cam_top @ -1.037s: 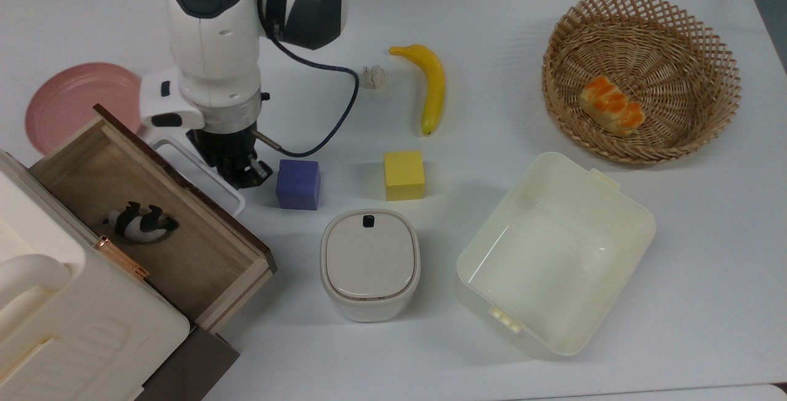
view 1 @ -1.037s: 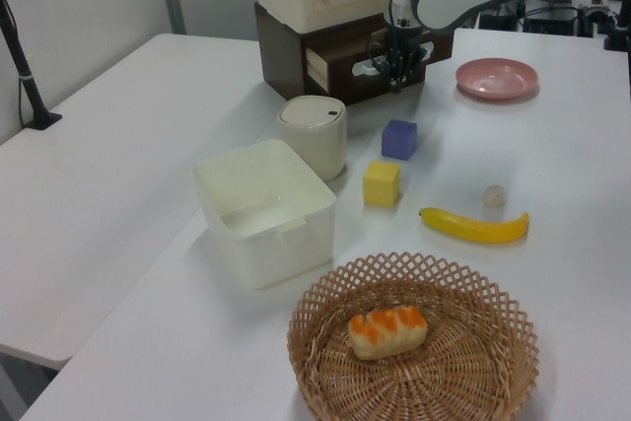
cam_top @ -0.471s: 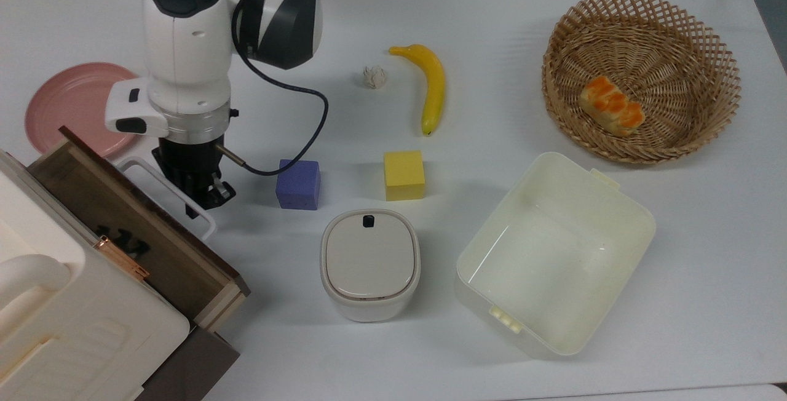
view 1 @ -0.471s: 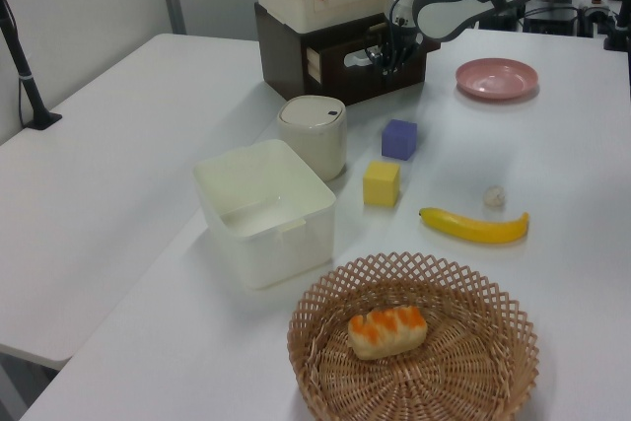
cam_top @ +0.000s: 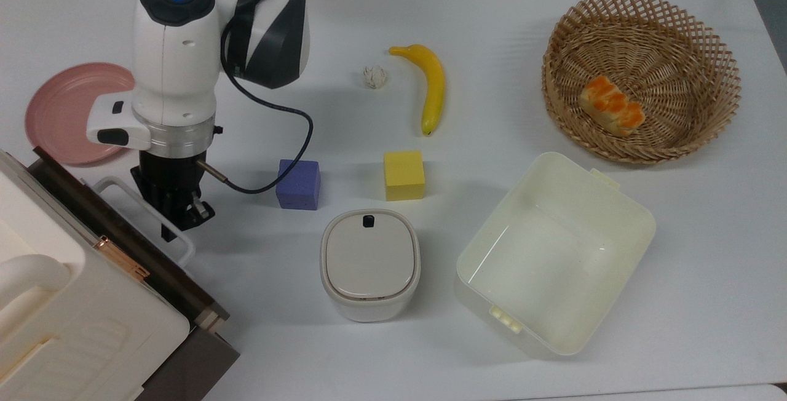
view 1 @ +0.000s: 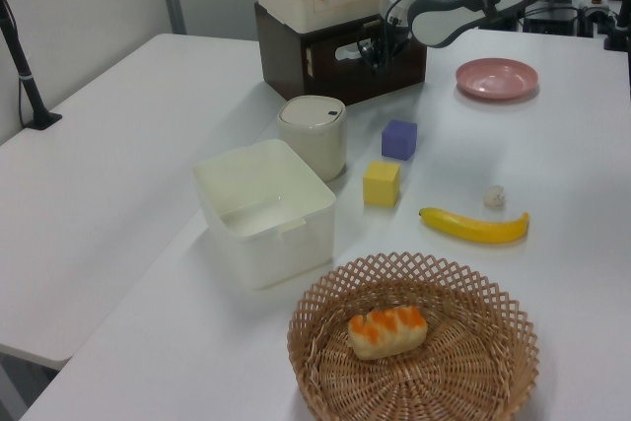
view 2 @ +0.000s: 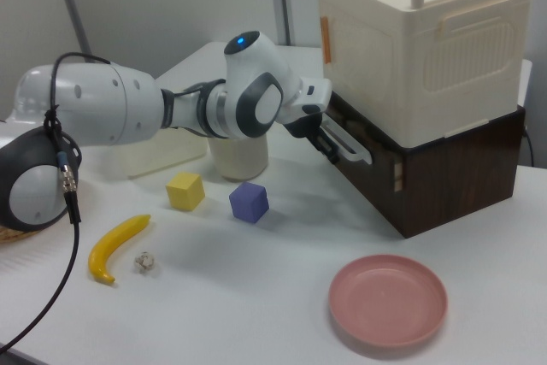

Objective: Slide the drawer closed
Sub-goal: 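Push the drawer front with the gripper into the wooden unit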

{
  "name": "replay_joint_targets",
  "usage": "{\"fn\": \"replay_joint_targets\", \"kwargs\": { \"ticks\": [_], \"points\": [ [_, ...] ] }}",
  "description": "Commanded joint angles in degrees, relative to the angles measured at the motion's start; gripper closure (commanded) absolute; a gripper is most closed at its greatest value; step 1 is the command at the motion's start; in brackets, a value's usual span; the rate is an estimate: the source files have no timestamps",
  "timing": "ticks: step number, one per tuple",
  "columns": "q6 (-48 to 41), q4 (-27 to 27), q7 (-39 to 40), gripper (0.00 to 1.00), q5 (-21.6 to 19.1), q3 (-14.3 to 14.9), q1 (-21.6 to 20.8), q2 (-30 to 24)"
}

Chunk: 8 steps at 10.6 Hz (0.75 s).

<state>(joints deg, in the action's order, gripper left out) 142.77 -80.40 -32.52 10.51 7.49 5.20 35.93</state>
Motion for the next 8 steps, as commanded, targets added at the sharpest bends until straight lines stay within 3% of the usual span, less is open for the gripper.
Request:
{"fn": "replay_joint_targets", "kwargs": {
  "ticks": [1,3,8],
  "points": [
    [9.6,2.0,-1.3,1.0,1.3,2.4,-0.3,3.9],
    [14.0,1.9,-1.1,1.0,1.3,2.5,0.3,4.9],
    [13.6,1.2,2.7,1.0,1.4,2.4,0.1,4.1]
  ]
}}
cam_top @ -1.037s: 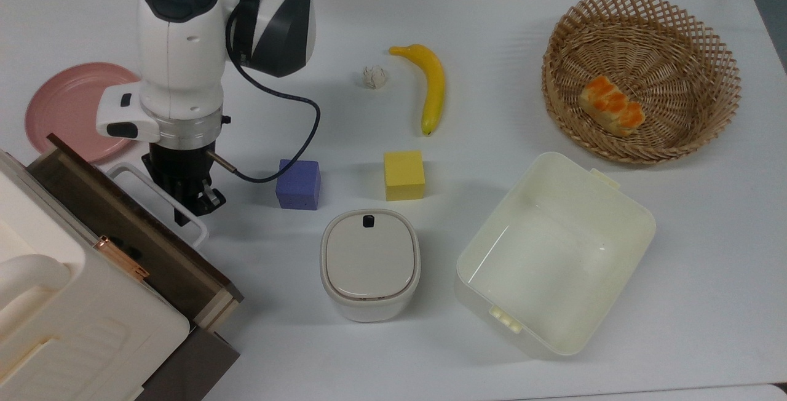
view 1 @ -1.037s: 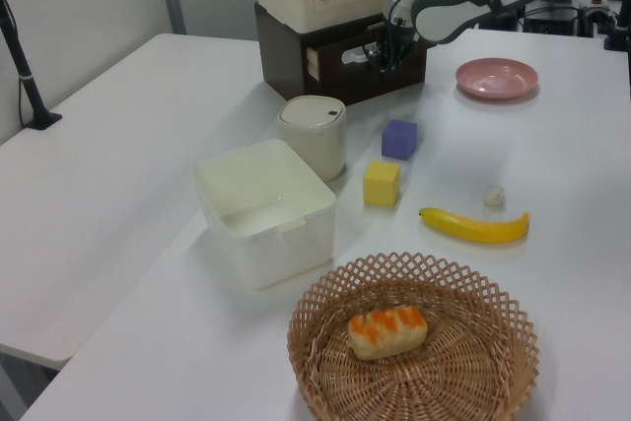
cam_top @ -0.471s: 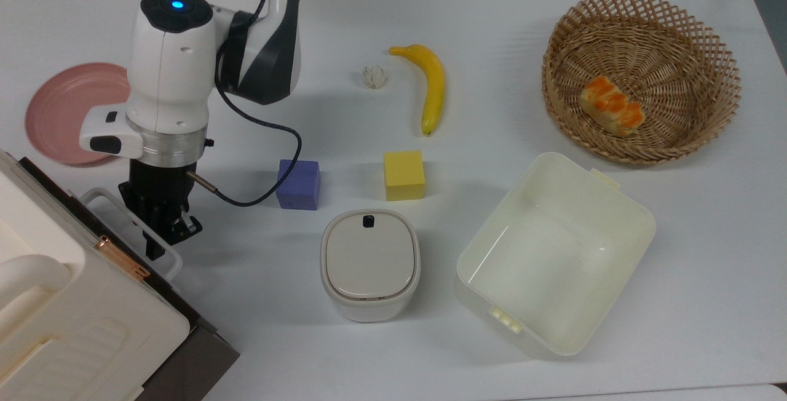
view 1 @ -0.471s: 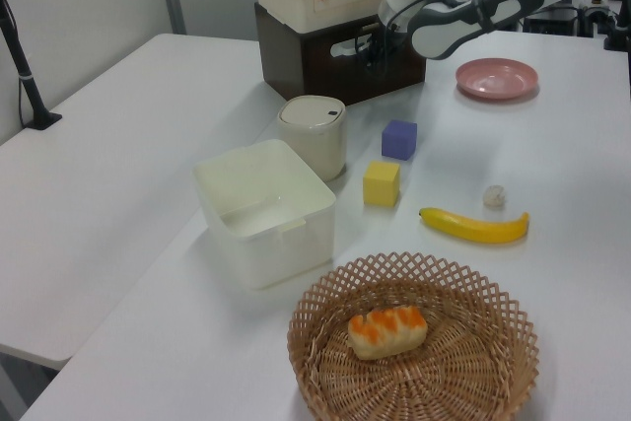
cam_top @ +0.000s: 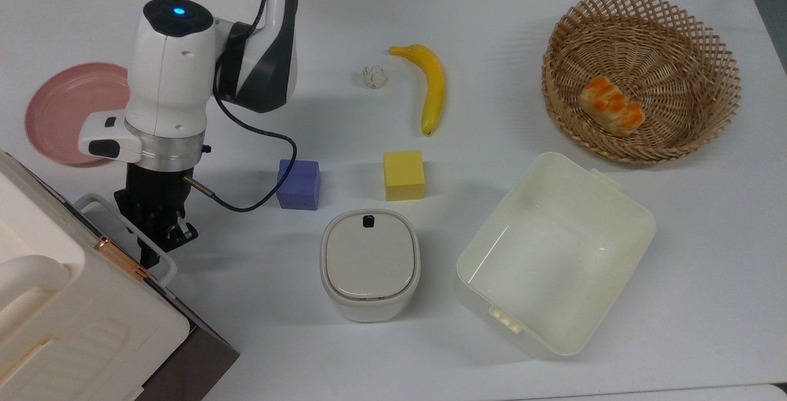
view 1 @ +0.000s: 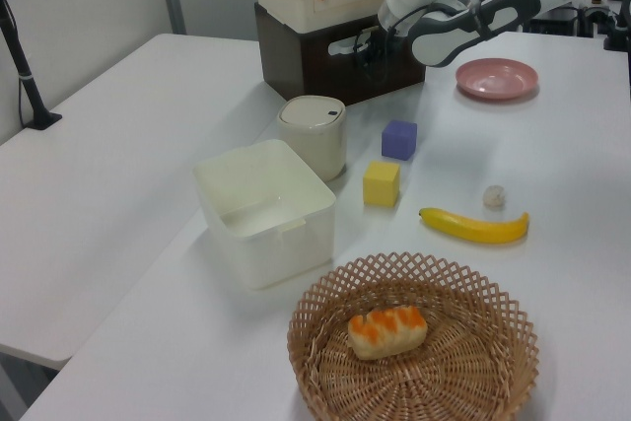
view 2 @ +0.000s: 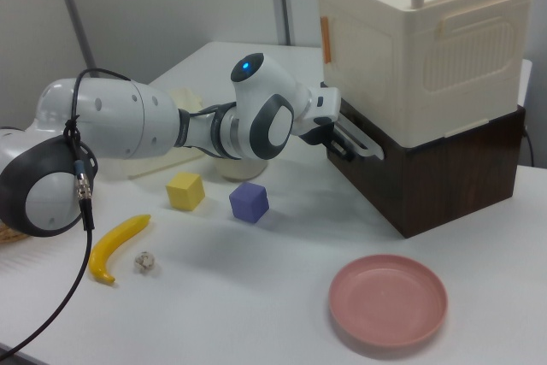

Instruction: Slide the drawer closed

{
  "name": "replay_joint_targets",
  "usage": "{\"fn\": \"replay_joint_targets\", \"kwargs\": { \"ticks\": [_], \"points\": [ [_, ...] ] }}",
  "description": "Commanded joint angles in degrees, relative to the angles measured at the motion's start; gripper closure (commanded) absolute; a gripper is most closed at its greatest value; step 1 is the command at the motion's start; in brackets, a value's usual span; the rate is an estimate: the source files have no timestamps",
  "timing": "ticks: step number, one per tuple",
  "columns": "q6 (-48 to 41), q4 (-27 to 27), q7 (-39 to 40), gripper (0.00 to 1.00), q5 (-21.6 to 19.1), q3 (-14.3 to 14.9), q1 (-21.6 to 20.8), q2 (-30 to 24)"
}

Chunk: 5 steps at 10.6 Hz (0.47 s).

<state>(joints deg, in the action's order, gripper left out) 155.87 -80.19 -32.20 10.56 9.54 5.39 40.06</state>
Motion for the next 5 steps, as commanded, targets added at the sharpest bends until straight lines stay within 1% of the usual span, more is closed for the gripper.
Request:
{"fn": "replay_joint_targets", "kwargs": {
  "ticks": [1,2,3,4,5],
  "points": [
    [-0.2,-0.7,4.1,1.0,1.2,0.0,-0.3,-1.3],
    [-2.5,-1.9,5.7,1.0,1.1,-0.5,-0.4,-2.8],
    [-7.0,-2.1,7.5,1.0,1.0,-1.4,-0.6,-4.2],
    [-12.5,-2.1,9.6,1.0,0.6,-3.5,-0.4,-6.0],
    [-17.6,-2.3,10.1,1.0,0.3,-5.0,-0.4,-8.4]
  ]
}}
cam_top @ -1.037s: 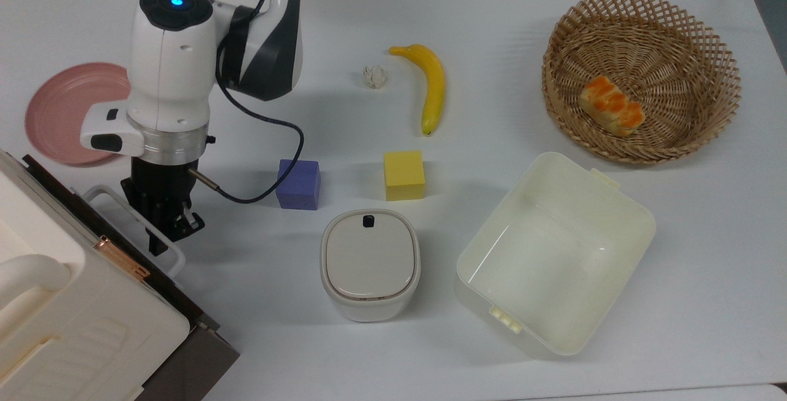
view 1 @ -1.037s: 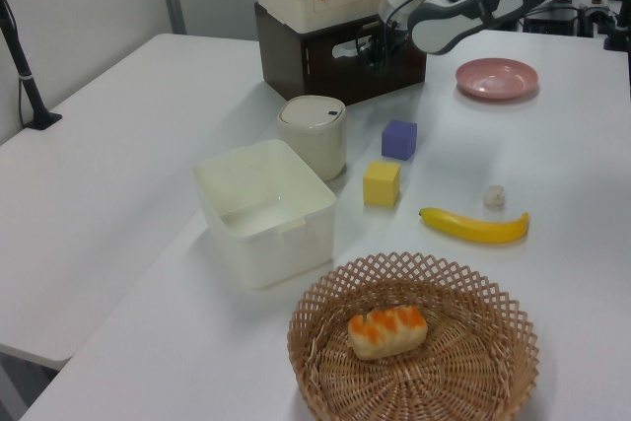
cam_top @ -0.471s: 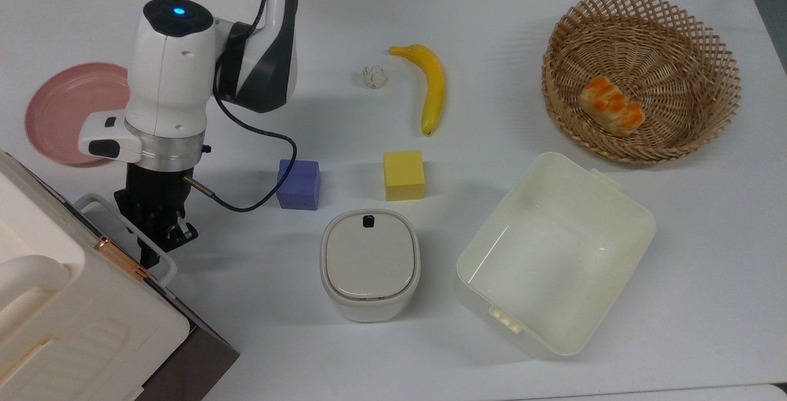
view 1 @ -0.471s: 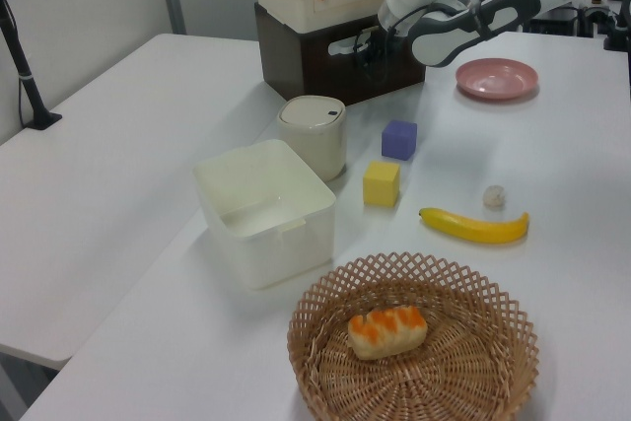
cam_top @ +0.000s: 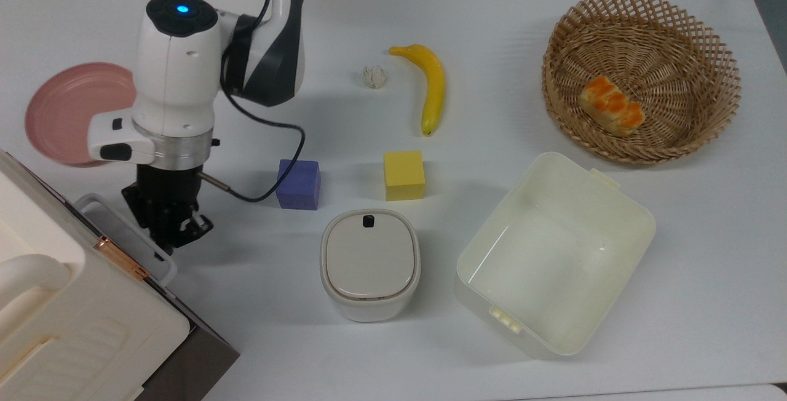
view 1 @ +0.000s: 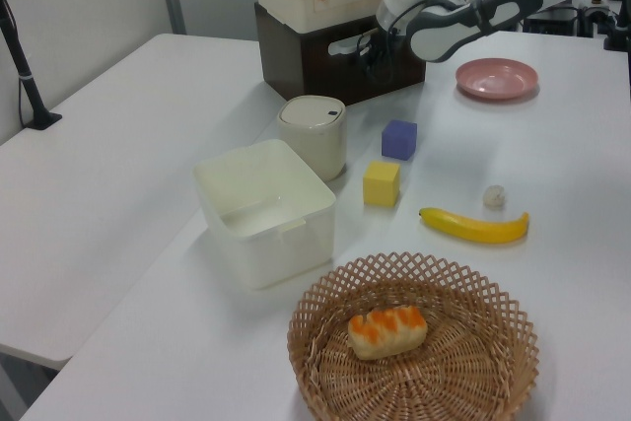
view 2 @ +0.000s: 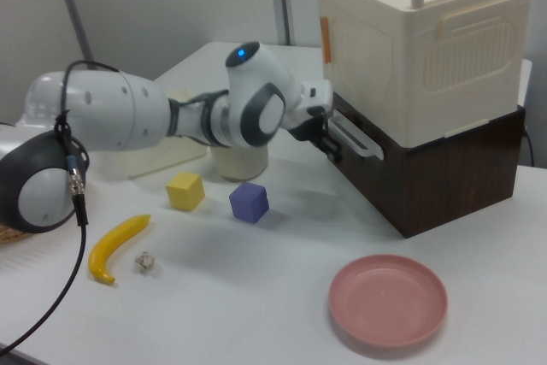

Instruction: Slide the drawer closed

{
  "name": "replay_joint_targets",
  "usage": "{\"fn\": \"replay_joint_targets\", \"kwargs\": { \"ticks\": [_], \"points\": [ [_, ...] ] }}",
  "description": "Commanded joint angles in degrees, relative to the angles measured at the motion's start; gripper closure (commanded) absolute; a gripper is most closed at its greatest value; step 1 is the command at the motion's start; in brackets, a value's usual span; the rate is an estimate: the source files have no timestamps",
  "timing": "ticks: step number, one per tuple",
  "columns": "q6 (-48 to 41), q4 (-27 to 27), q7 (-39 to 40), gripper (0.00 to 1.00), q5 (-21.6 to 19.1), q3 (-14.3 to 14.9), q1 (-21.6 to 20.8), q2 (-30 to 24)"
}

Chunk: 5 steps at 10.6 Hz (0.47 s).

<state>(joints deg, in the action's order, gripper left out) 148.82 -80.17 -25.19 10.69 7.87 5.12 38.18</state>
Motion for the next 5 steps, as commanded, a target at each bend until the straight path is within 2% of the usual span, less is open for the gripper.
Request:
{"fn": "replay_joint_targets", "kwargs": {
  "ticks": [1,3,5],
  "points": [
    [-14.9,-4.0,3.4,1.0,0.2,-4.8,-0.2,-9.4],
    [-23.5,-6.7,4.7,1.0,0.0,-8.4,-0.4,-15.7],
    [-36.3,-6.7,8.0,1.0,-0.2,-12.6,-0.4,-20.5]
  ]
}}
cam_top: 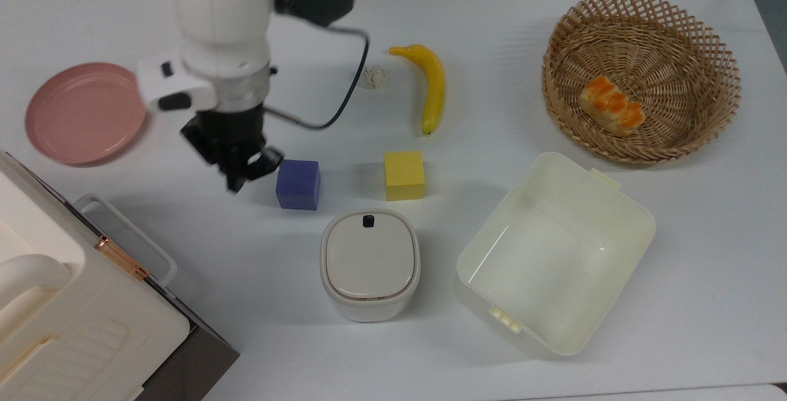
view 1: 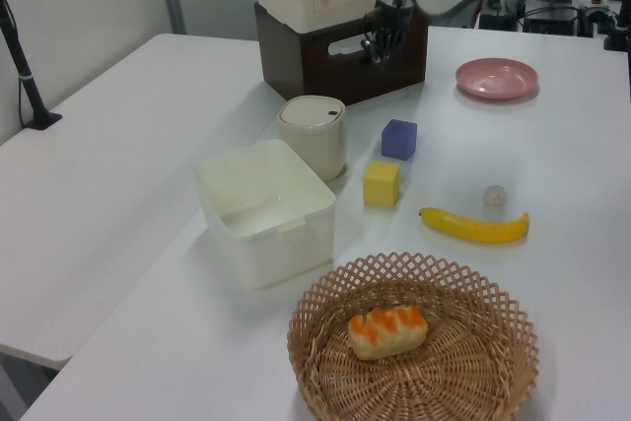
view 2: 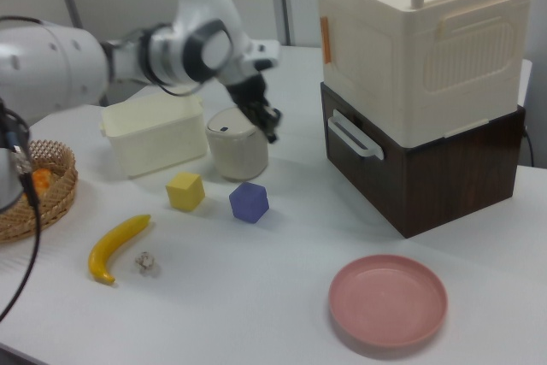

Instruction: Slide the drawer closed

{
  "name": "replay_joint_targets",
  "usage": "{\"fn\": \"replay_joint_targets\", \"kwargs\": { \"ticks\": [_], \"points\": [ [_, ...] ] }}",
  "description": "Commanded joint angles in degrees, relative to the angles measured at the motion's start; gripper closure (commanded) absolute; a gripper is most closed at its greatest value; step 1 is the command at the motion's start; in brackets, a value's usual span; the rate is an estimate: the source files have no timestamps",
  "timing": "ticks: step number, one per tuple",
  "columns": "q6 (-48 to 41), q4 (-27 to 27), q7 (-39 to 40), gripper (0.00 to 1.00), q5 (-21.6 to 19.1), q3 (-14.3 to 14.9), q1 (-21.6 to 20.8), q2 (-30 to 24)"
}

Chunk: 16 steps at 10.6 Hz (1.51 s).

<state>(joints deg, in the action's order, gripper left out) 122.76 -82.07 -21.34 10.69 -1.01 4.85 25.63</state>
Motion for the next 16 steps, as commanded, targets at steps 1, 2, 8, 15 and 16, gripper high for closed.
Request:
{"fn": "replay_joint_targets", "kwargs": {
  "ticks": [1,2,8,15,16],
  "points": [
    [-15.0,-4.8,6.7,1.0,-3.0,-4.3,-0.2,-10.1],
    [-19.1,-4.9,9.7,1.0,-6.1,-4.3,-1.4,-12.7],
    [-31.1,-7.2,19.0,1.0,-7.2,2.2,-11.5,-23.8],
    [-34.6,-7.0,24.9,0.0,-9.0,6.4,-14.3,-25.6],
    [-34.7,-7.2,24.9,0.0,-8.7,6.4,-14.5,-25.7]
  ]
}}
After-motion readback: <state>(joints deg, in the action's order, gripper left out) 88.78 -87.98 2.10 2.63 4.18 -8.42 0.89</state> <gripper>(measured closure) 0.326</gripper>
